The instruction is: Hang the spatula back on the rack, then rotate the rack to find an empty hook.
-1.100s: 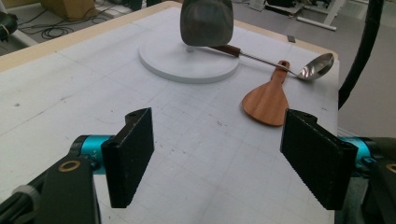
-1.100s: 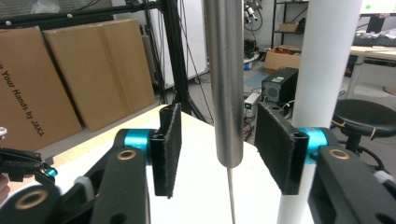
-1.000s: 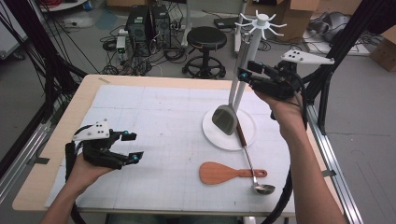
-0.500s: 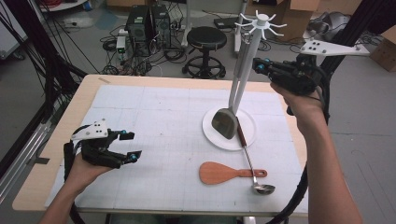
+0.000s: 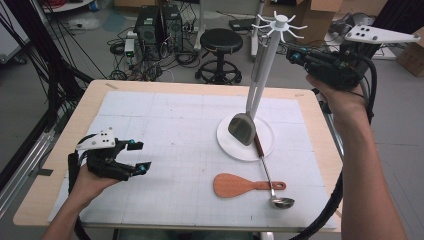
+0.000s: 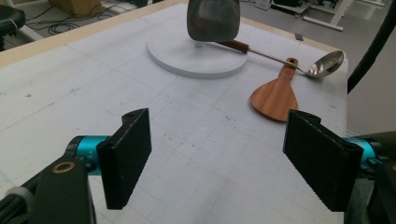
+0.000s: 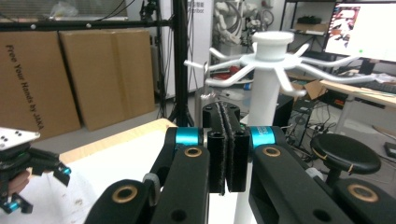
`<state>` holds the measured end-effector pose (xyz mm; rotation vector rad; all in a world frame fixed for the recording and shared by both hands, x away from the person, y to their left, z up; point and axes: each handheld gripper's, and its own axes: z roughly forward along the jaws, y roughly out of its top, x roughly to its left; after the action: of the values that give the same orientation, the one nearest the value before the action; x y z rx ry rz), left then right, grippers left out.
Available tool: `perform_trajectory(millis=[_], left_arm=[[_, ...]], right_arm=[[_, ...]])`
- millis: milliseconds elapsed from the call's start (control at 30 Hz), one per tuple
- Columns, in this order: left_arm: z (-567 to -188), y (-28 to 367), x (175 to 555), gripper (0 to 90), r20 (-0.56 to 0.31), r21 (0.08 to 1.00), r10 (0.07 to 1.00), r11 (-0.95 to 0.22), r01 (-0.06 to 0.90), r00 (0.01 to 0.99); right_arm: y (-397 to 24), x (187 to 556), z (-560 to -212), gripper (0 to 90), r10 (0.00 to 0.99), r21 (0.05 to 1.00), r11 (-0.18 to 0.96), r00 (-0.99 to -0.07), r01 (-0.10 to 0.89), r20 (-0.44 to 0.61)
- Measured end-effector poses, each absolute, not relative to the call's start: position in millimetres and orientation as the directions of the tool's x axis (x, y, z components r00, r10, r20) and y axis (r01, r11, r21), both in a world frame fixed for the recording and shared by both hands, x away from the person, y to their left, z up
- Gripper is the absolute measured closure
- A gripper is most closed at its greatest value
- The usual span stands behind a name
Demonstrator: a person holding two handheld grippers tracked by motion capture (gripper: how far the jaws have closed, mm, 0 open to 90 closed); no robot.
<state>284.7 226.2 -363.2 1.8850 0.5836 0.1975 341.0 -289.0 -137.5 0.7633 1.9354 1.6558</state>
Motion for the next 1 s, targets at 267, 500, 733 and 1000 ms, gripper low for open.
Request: perform_trajectory(millis=[267, 500, 733, 1000], left_arm=[[-363, 228, 285, 24.2, -0.141, 0.913, 0.483, -0.274, 0.302, 0.864], [-363, 228, 285, 24.3, -0.14, 0.914, 0.483, -0.273, 0.301, 0.864], [-362, 228, 285, 24.3, -0.141, 0.915, 0.484, -0.27, 0.3, 0.864], [-362, 229, 284, 24.3, -0.138, 0.917, 0.483, -0.268, 0.296, 0.865]], right_arm=[[-285, 343, -132, 89.5, 0.691, 0.989, 0.113, -0.723, 0.099, -0.006], [-283, 344, -130, 89.5, 0.699, 0.989, 0.113, -0.715, 0.094, -0.012], [-277, 345, -126, 89.5, 0.7, 0.989, 0.12, -0.714, 0.091, -0.019], [-269, 344, -126, 89.5, 0.699, 0.989, 0.125, -0.715, 0.082, -0.029]])
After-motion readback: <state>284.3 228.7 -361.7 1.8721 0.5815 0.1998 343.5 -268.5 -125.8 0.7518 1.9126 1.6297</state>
